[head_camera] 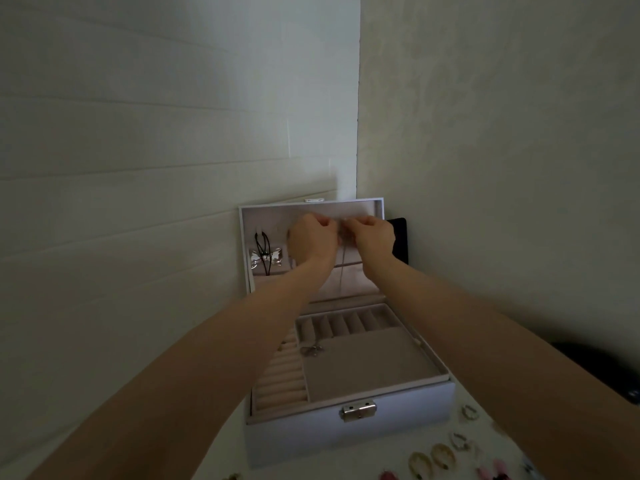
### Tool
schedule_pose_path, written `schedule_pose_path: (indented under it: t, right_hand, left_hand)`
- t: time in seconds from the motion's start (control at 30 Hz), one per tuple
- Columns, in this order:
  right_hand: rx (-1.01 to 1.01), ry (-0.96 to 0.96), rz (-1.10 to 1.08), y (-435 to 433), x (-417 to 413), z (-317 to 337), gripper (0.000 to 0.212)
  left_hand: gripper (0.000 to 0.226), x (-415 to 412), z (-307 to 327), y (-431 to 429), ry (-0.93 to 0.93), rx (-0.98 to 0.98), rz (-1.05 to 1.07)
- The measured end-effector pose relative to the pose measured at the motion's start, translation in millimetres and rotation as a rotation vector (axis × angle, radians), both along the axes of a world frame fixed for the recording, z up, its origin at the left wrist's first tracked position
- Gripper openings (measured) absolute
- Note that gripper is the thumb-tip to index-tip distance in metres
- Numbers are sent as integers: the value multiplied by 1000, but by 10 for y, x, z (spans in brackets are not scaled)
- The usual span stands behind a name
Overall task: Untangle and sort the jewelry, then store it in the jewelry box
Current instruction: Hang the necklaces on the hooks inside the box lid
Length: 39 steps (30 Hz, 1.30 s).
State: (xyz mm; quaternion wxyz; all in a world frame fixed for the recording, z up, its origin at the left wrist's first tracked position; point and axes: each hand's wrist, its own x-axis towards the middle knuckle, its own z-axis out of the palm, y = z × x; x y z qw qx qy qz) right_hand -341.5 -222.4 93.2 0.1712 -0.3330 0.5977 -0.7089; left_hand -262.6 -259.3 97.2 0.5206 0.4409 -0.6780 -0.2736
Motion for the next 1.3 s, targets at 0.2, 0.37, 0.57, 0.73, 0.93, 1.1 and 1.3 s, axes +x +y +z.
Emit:
schedule_pose_path:
  t: [0.2,0.37,0.57,0.73,0.93,1.1,1.3]
  right_hand:
    - [60,16,-60,-3,51,57,6]
    - [106,-70,-29,12,34,24,22]
    - [180,-172,136,194,54,-122,15]
    - [142,-298,403,344,107,-240,27]
    - [80,-286,433,456,129,-324,11]
    - [86,-264,335,531,101,-388,7]
    - [137,-195,281,527,60,-471,3]
  left_hand:
    - [21,-87,45,-1,-98,-28,77]
    - [20,-57,25,19,-150,7,80]
    - [30,96,-137,59,-269,-21,5]
    - [33,265,-236,143,-241,-46,-86]
    - [20,278,-233,231,-413,-33,-85]
    - [25,229,-211,226,-510,-61,-29]
    - [29,189,-146,218,-484,-96,5]
